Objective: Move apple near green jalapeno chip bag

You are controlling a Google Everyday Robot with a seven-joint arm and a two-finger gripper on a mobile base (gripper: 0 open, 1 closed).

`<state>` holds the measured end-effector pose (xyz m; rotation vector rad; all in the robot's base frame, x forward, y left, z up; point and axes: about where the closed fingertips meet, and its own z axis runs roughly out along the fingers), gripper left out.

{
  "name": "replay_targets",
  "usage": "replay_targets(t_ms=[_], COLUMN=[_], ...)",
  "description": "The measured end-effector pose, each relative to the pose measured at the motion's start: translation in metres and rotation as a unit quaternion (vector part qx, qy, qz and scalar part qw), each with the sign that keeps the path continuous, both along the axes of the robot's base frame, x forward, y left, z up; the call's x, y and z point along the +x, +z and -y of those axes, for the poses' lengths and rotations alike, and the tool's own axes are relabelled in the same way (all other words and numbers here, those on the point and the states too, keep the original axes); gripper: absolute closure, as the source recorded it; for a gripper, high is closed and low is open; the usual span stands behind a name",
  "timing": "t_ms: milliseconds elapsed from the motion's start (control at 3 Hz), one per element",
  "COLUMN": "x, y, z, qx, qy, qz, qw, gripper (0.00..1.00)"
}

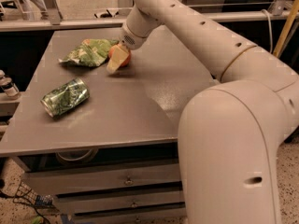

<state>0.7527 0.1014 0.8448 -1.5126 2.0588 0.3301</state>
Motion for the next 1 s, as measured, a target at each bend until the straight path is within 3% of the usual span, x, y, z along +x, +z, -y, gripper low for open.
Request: replay_targets(t_ms=[333,1000], x=[0.000,-0.005], y=[0.000,0.030], z=[0.000,0.071], qx=[0.000,0.044], qy=[0.000,-0.026], qz=[0.000,0.049], qw=[1.0000,0.9975], gripper=[0.00,0.00])
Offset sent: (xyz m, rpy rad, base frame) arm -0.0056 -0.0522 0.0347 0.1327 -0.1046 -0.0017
